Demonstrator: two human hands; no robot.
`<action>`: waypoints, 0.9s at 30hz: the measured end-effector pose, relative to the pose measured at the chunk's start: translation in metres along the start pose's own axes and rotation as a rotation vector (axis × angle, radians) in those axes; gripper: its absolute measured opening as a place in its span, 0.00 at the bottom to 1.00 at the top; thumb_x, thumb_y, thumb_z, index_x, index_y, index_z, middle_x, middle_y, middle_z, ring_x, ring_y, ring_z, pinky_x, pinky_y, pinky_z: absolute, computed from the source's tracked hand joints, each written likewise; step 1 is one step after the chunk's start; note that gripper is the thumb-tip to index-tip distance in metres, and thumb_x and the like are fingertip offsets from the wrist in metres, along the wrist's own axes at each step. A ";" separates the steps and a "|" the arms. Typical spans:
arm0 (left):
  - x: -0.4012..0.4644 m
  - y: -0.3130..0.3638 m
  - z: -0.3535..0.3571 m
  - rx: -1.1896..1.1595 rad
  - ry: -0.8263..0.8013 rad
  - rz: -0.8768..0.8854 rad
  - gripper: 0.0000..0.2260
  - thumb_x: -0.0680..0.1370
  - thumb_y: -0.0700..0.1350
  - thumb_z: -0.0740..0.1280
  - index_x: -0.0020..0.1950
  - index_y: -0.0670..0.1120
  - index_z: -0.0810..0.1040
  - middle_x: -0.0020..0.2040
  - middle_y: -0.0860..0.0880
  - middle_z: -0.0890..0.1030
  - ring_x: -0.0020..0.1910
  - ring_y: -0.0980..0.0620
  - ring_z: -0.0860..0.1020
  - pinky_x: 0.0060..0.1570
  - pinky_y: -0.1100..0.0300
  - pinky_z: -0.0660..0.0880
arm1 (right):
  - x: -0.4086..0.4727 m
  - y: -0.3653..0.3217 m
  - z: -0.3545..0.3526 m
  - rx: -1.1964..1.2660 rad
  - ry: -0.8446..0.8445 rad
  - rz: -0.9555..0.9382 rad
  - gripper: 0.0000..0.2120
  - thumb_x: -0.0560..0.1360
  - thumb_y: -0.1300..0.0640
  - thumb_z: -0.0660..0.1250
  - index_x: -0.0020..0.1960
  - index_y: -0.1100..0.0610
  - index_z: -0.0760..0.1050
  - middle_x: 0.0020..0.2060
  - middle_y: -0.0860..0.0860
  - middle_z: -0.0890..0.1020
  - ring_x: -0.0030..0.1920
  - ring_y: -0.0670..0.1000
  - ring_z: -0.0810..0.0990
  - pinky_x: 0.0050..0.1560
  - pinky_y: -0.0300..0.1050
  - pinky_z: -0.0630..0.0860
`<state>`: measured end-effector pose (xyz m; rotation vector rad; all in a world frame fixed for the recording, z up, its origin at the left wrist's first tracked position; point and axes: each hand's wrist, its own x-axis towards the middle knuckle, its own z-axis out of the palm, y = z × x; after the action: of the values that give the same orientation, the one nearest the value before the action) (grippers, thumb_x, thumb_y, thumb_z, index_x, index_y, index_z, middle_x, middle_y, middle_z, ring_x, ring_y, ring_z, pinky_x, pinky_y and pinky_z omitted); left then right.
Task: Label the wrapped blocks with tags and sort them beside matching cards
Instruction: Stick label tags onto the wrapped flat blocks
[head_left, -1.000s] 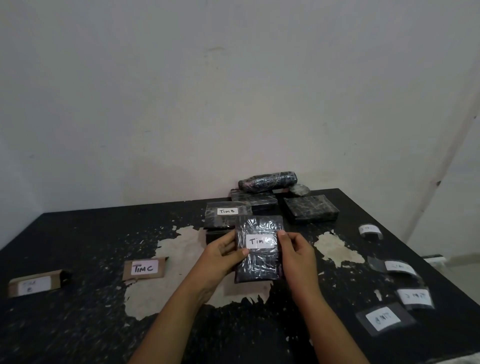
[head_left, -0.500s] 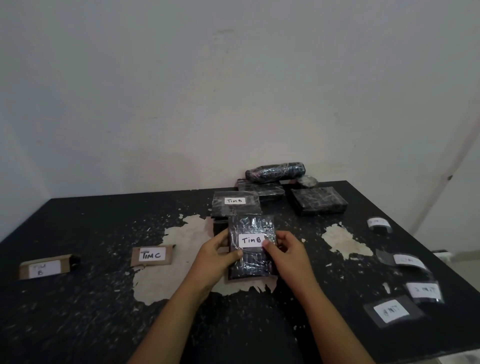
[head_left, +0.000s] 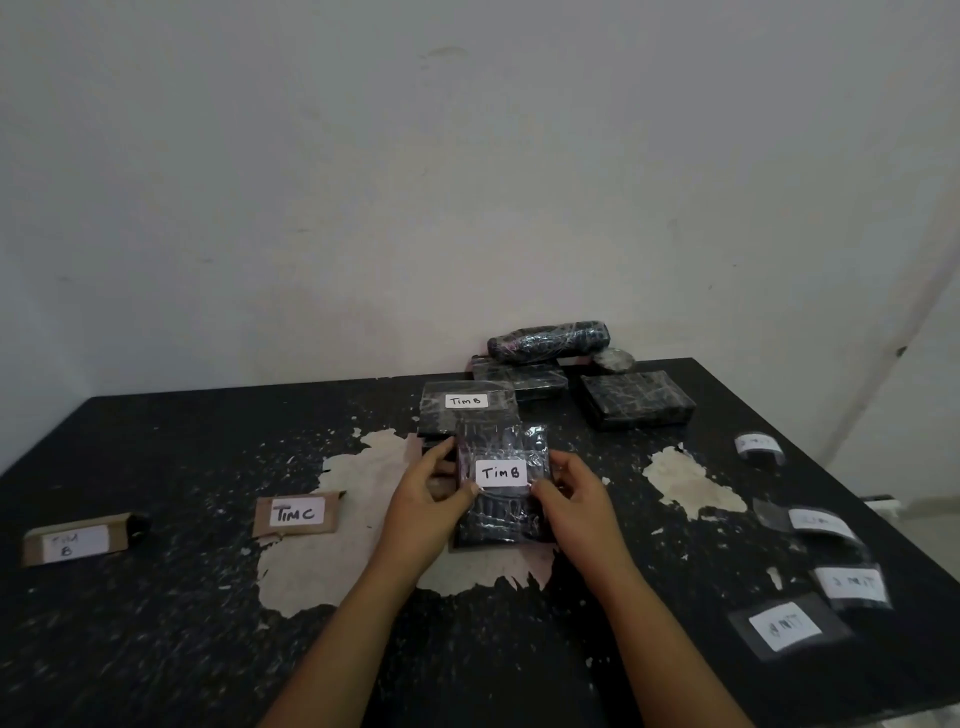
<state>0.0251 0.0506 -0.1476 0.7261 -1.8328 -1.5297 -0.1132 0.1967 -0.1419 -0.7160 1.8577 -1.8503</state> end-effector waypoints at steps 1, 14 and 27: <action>0.002 0.000 0.001 -0.007 0.013 0.001 0.28 0.81 0.41 0.75 0.79 0.57 0.74 0.62 0.53 0.81 0.58 0.53 0.82 0.58 0.51 0.85 | 0.001 0.000 0.000 0.040 0.011 0.006 0.13 0.85 0.63 0.68 0.68 0.53 0.80 0.58 0.52 0.87 0.41 0.40 0.88 0.38 0.35 0.81; 0.021 -0.011 0.001 0.060 0.088 -0.050 0.19 0.86 0.50 0.69 0.78 0.56 0.75 0.64 0.57 0.82 0.61 0.60 0.81 0.62 0.56 0.81 | 0.007 0.007 -0.005 -0.001 0.024 0.101 0.11 0.84 0.63 0.70 0.64 0.51 0.78 0.57 0.52 0.87 0.48 0.47 0.90 0.45 0.45 0.88; 0.029 -0.010 0.002 0.116 0.025 -0.051 0.21 0.84 0.48 0.72 0.75 0.59 0.73 0.56 0.51 0.83 0.54 0.52 0.84 0.55 0.49 0.86 | 0.020 0.012 0.001 -0.236 0.053 0.060 0.10 0.82 0.56 0.73 0.62 0.53 0.84 0.47 0.46 0.89 0.44 0.41 0.88 0.42 0.35 0.83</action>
<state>0.0051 0.0284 -0.1546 0.8487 -1.9098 -1.4488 -0.1288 0.1837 -0.1529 -0.6855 2.1310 -1.6447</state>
